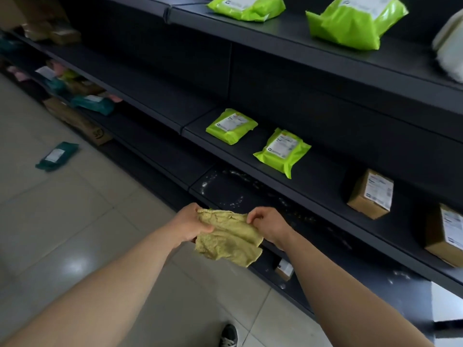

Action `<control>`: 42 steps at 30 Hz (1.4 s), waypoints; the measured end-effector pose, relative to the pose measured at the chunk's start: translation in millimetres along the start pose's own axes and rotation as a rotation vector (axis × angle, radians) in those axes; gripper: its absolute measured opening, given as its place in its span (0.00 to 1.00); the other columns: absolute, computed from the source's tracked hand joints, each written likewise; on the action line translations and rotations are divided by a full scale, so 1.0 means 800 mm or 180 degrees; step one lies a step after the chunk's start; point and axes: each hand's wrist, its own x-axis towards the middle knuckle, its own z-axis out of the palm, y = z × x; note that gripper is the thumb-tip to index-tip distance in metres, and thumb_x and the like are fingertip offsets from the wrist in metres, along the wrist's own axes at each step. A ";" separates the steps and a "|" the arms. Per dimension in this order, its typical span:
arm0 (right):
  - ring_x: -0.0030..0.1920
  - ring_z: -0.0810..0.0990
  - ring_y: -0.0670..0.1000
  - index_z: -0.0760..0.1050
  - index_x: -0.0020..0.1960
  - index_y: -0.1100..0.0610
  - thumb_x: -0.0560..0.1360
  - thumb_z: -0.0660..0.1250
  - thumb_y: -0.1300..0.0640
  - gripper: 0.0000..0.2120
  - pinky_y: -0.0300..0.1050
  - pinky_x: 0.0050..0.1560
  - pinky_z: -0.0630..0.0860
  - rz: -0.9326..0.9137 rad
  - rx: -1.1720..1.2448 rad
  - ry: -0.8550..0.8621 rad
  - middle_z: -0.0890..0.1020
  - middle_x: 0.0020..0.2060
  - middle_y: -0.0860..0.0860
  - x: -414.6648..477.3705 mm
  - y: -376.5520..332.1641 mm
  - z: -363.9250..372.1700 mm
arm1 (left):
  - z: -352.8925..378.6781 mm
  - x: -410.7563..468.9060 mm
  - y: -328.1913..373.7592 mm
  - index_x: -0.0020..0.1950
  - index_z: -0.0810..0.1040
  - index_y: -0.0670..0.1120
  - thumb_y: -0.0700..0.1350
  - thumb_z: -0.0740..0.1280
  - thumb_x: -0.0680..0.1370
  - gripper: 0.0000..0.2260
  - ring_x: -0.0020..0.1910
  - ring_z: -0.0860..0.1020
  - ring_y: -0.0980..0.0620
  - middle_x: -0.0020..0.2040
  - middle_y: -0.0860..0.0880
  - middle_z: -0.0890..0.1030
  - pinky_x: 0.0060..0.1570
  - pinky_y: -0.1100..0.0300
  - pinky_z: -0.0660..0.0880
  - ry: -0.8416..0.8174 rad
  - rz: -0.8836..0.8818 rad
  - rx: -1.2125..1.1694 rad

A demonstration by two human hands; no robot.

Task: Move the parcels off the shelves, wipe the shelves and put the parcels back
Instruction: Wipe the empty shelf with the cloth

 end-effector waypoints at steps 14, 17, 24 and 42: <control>0.37 0.77 0.44 0.79 0.37 0.55 0.69 0.70 0.71 0.11 0.37 0.38 0.74 0.0324 0.0261 -0.0014 0.80 0.38 0.49 0.181 -0.010 0.017 | -0.054 0.186 0.017 0.49 0.79 0.44 0.39 0.71 0.73 0.06 0.48 0.81 0.45 0.48 0.43 0.81 0.49 0.50 0.80 0.0572 -0.0095 0.0062; 0.35 0.74 0.44 0.78 0.39 0.55 0.72 0.67 0.69 0.10 0.35 0.35 0.71 0.0376 0.0475 0.0154 0.79 0.37 0.49 0.209 -0.011 0.039 | -0.067 0.226 0.011 0.44 0.77 0.46 0.40 0.70 0.74 0.03 0.44 0.80 0.47 0.44 0.45 0.80 0.45 0.52 0.81 0.0585 -0.0149 0.0166; 0.45 0.79 0.44 0.76 0.55 0.52 0.63 0.78 0.62 0.23 0.31 0.37 0.74 0.0642 0.0865 0.0006 0.78 0.50 0.47 0.255 -0.023 0.089 | -0.106 0.319 -0.007 0.47 0.77 0.43 0.38 0.66 0.75 0.02 0.37 0.78 0.49 0.41 0.45 0.79 0.39 0.56 0.77 0.0331 -0.0187 0.0333; 0.45 0.70 0.43 0.79 0.43 0.52 0.71 0.69 0.65 0.08 0.26 0.49 0.64 0.0802 -0.0340 0.1484 0.70 0.57 0.53 0.480 0.126 0.200 | -0.071 0.581 -0.141 0.47 0.77 0.44 0.41 0.72 0.73 0.06 0.41 0.82 0.47 0.43 0.45 0.81 0.45 0.50 0.81 -0.0241 0.0603 0.0887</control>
